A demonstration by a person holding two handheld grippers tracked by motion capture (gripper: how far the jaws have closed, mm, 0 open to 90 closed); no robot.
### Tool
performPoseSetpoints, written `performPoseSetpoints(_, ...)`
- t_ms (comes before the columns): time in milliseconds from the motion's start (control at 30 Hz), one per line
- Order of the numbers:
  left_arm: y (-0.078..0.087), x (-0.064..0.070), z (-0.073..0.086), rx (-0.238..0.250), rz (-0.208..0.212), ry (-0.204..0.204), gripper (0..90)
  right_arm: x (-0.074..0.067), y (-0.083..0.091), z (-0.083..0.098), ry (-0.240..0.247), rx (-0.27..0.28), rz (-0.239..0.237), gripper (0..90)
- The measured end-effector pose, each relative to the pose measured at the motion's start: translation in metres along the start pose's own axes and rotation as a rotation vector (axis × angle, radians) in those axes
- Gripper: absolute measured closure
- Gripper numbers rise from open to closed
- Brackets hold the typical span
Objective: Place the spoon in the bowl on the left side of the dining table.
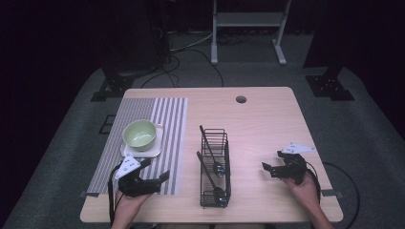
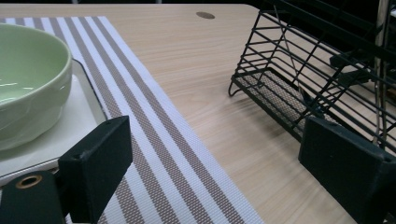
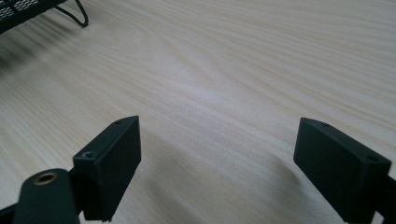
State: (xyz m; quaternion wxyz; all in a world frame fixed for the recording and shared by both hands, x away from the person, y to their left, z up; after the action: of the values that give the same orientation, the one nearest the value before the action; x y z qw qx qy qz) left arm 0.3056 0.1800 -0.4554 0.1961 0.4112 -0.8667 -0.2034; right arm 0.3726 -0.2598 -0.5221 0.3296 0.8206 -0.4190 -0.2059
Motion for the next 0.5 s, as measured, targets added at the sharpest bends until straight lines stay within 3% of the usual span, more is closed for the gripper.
performPoseSetpoints(500,-0.010,0.015,-0.017,-0.011,0.052,-0.041,9.1,0.000,0.000,0.000,-0.001,0.001,0.000,14.0)
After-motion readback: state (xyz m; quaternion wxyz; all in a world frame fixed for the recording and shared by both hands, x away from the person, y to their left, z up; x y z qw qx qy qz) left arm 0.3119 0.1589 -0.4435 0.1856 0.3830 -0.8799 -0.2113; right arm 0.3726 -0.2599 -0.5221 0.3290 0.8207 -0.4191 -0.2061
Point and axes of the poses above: each handheld gripper's, and its own axes: y roughly backward along the jaws, z roughly out of its underside, x roughly to its right, the point moved 6 cm from there along -y, roughly forward along the jaws, and after that the axes turned 7 degrees about -x, right-handed, at the moved point
